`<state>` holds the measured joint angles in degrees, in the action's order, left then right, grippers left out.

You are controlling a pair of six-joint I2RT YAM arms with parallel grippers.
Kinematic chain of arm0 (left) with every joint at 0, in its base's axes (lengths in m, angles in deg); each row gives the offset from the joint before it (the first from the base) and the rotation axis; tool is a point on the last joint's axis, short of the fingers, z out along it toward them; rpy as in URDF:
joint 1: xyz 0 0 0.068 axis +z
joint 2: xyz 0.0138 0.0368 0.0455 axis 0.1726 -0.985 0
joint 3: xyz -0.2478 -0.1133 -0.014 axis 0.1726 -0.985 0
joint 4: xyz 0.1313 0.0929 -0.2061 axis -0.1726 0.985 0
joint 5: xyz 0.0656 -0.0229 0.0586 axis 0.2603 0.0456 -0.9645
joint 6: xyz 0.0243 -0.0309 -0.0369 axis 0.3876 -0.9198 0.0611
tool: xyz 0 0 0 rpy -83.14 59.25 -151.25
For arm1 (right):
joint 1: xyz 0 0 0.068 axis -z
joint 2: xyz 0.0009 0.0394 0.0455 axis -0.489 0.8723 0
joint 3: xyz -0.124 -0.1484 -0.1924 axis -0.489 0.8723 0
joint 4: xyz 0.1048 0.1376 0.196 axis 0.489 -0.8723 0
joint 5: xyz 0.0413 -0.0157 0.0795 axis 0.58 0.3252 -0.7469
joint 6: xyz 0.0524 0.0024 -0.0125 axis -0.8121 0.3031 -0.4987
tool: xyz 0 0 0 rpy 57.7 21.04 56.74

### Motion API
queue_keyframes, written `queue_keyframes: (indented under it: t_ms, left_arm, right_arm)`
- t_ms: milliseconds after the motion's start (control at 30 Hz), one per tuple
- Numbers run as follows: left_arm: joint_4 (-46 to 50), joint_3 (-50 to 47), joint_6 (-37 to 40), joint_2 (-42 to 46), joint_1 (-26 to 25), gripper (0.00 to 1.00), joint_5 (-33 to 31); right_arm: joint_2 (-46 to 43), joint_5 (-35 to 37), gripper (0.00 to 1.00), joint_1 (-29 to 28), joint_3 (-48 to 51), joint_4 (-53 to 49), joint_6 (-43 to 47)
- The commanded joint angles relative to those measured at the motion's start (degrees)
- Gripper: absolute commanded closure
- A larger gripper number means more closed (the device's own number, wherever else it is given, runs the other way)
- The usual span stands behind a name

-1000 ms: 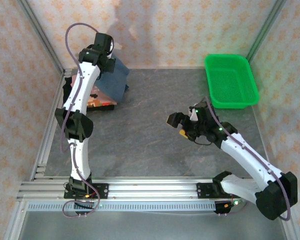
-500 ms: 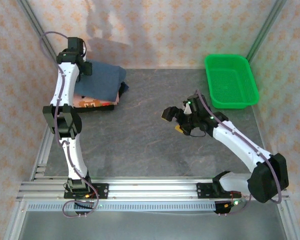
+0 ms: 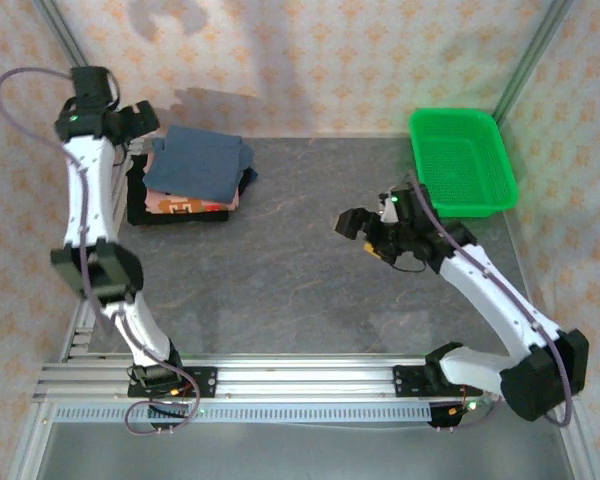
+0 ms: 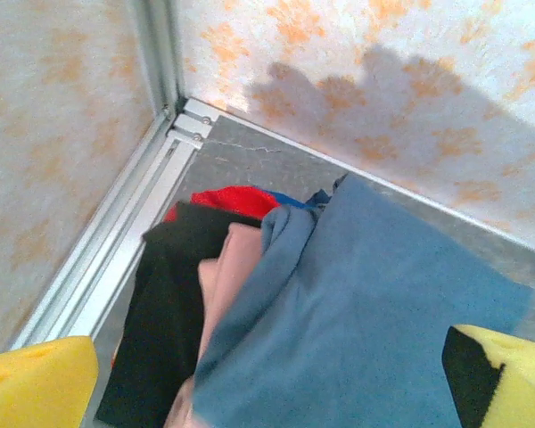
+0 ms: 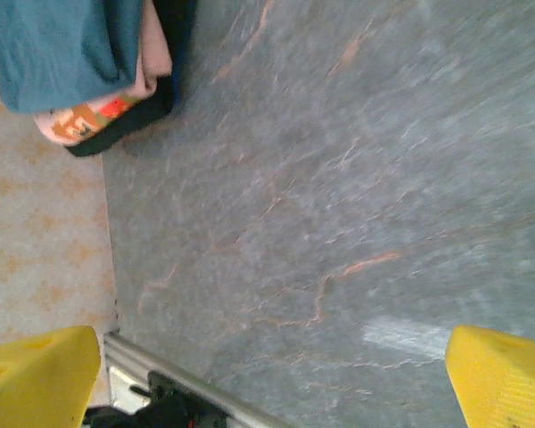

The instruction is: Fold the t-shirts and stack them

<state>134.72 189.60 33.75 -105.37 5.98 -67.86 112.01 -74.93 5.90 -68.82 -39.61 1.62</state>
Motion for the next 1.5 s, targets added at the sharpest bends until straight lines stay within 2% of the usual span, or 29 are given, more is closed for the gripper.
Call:
queue_keyframes:
  t_ms: [0, 167, 267, 400, 500, 567, 667, 700, 733, 833, 867, 900, 933, 967, 1000, 1033, 1067, 1133, 1167, 1200, 1300, 1367, 1467]
  left_arm:
    - [-10.1, -16.7, -6.2, 16.4, 1.1, 0.0, 3.1]
    - [-22.9, -49.6, -8.7, 38.4, 0.5, 0.0, -3.8]
    - [-31.2, -65.5, -6.2, 46.4, -4.1, 0.0, -9.7]
    - [-43.5, -80.6, 3.0, 48.1, -11.0, 0.0, -13.9]
    - [-57.8, -90.0, 7.3, 48.6, -13.5, 0.0, -17.0]
    - [-67.6, -95.0, 7.1, 47.3, -13.5, 0.0, -17.9]
    - [-77.1, -97.0, 5.6, 40.8, -13.5, 0.0, -17.3]
    - [-81.4, -97.4, 5.7, 37.7, -13.6, 0.0, -16.3]
    - [-85.8, -97.7, 5.6, 33.9, -13.7, 0.0, -15.9]
    - [-92.2, -95.9, 6.6, 22.8, -13.7, 0.0, -13.3]
    - [-91.7, -94.7, 8.6, 21.1, -14.2, 0.0, -9.7]
    - [-93.3, -94.4, 10.8, 18.9, -15.7, 0.0, -8.7]
    - [-98.8, -95.3, 11.7, 15.7, -16.4, 0.0, -9.5]
    - [-98.5, -95.4, 11.4, 15.6, -16.2, 0.0, -9.3]
    - [-93.0, -94.2, 10.8, 17.4, -16.1, 0.0, -9.8]
    - [-97.4, -95.1, 10.9, 16.1, -16.1, 0.0, -10.0]
    - [-95.4, -94.6, 10.9, 16.7, -16.1, 0.0, -9.9]
    - [-95.5, -94.3, 11.3, 16.3, -16.4, 0.0, -10.2]
    - [-93.0, -93.6, 11.2, 16.8, -16.4, 0.0, -10.4]
    - [-94.7, -94.0, 11.6, 16.3, -16.7, 0.0, -10.9]
    - [-93.1, -93.5, 11.7, 16.7, -17.1, 0.0, -11.6]
    - [-93.4, -93.6, 11.7, 16.6, -17.2, 0.0, -11.7]
    - [-93.5, -93.6, 11.7, 16.5, -17.1, 0.0, -11.7]
  right_arm:
    - [-6.5, 7.7, 0.01, 6.2, -1.9, -6.7, 7.1]
    - [-11.6, 22.9, 0.01, 16.8, 4.2, -6.9, 11.8]
    - [-13.9, 35.4, 0.01, 20.1, 12.2, 1.4, 11.2]
    - [-17.4, 49.4, 0.01, 20.9, 27.4, 22.7, 15.9]
    - [-18.0, 54.3, 0.01, 21.1, 37.7, 39.8, 21.2]
    - [-16.3, 54.4, 0.0, 21.2, 41.0, 47.5, 23.5]
    - [-10.9, 52.1, 0.01, 21.3, 45.3, 58.9, 25.2]
    - [-8.7, 50.9, 0.01, 21.3, 47.2, 65.6, 26.5]
    - [-7.4, 50.3, 0.01, 21.3, 47.6, 68.3, 26.6]
    - [1.0, 46.5, 0.0, 22.0, 49.1, 83.5, 28.0]
    - [4.0, 46.1, 0.0, 22.1, 48.7, 86.3, 28.3]
    - [6.9, 45.3, 0.0, 22.5, 47.4, 87.7, 29.6]
    - [9.7, 45.6, 0.0, 22.8, 45.4, 87.1, 30.2]
    - [13.3, 44.9, 0.0, 23.6, 44.0, 88.2, 29.5]
    - [18.7, 43.0, 0.01, 24.5, 43.3, 93.6, 29.7]
    - [21.3, 39.2, 0.01, 24.4, 42.5, 93.7, 31.5]
    - [23.7, 38.2, 0.01, 24.1, 40.1, 91.7, 32.4]
    - [22.5, 41.1, 0.01, 22.5, 36.8, 83.2, 33.2]
    - [22.4, 40.9, 0.01, 22.5, 37.5, 85.0, 33.2]
    - [23.5, 40.9, 0.01, 22.5, 38.4, 88.9, 33.4]
    - [22.4, 40.7, 0.01, 22.5, 38.0, 85.8, 33.4]
    - [23.1, 40.8, 0.01, 22.5, 38.6, 88.8, 33.5]
    - [22.9, 40.7, 0.01, 22.4, 38.2, 87.3, 33.4]
